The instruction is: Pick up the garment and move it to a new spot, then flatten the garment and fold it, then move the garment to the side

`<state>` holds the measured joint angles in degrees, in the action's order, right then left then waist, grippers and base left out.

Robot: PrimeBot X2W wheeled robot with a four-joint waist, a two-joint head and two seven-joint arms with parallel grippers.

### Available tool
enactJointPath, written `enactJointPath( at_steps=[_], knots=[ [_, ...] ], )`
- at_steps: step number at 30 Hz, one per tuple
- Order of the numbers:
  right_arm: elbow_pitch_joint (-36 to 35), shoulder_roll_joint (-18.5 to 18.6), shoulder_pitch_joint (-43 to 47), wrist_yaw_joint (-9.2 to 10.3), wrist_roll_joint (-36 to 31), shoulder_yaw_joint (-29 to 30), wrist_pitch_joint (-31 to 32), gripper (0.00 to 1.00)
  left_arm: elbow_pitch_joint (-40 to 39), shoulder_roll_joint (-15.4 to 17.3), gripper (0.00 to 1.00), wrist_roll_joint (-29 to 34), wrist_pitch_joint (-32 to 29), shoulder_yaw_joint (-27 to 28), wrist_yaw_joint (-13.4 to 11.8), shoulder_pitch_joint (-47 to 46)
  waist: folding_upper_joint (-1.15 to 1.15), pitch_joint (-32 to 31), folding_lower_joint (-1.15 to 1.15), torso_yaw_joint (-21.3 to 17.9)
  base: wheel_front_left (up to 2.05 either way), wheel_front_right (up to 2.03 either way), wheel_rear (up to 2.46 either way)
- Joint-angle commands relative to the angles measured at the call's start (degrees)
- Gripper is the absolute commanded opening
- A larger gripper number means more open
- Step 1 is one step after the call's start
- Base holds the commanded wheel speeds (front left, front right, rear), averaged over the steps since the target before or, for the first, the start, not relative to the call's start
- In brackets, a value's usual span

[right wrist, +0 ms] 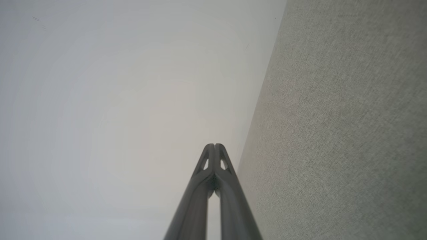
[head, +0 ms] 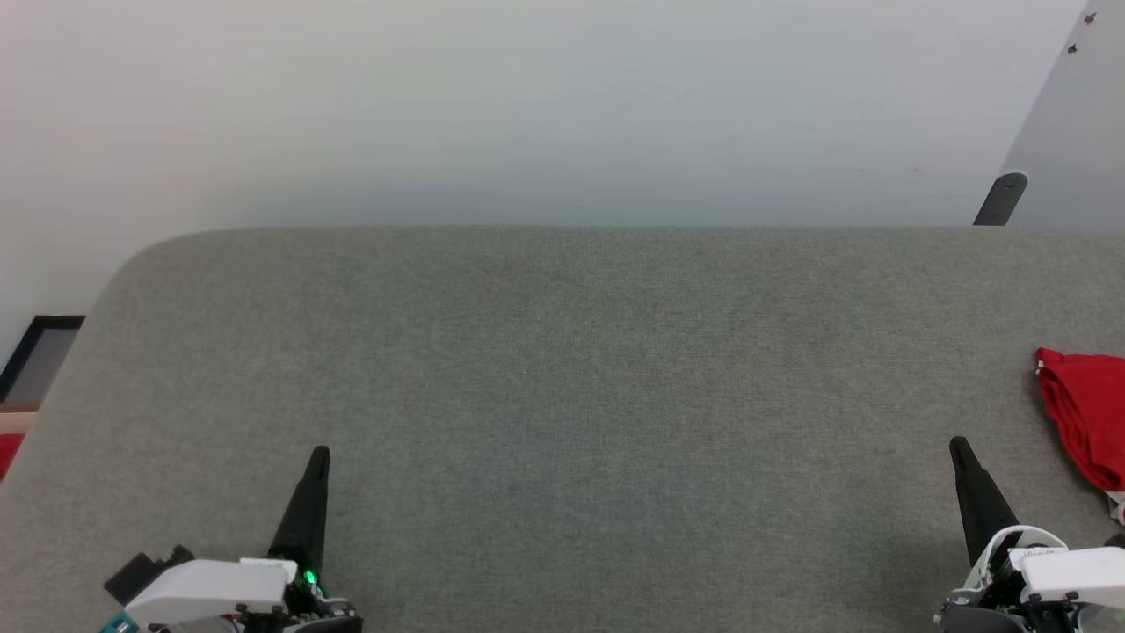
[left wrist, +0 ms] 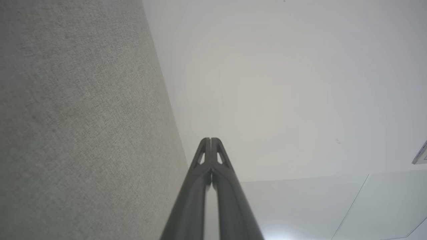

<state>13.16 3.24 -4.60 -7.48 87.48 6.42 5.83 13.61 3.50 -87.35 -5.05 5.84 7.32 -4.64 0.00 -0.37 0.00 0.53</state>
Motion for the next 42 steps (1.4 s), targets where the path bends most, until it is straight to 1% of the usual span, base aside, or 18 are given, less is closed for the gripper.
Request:
enactJointPath(
  at_steps=[1, 14, 42],
  knots=[
    [0.14, -0.19, -0.98, -0.02, 1.10, 0.10, 0.23, 0.00, 0.04, -0.15, 0.00, -1.28, -0.32, 0.23, 0.27, -0.94, 0.00, 0.07, 0.00, -0.07, 0.00, 0.00, 0.00],
    [1.04, -0.52, -2.25, -0.02, 5.27, 0.18, 0.81, 0.00, 0.59, -0.58, 0.00, -5.44, -1.54, 0.65, 0.30, -2.00, 0.00, 0.55, 0.00, -0.53, 0.00, 0.00, 0.00],
    [0.98, -0.49, -1.85, -0.03, 4.98, 0.13, 0.78, 0.00, 0.54, -0.61, 0.00, -5.15, -1.54, 0.72, 0.30, -1.96, 0.00, 0.55, 0.00, -0.53, 0.00, 0.00, 0.00]
  ],
)
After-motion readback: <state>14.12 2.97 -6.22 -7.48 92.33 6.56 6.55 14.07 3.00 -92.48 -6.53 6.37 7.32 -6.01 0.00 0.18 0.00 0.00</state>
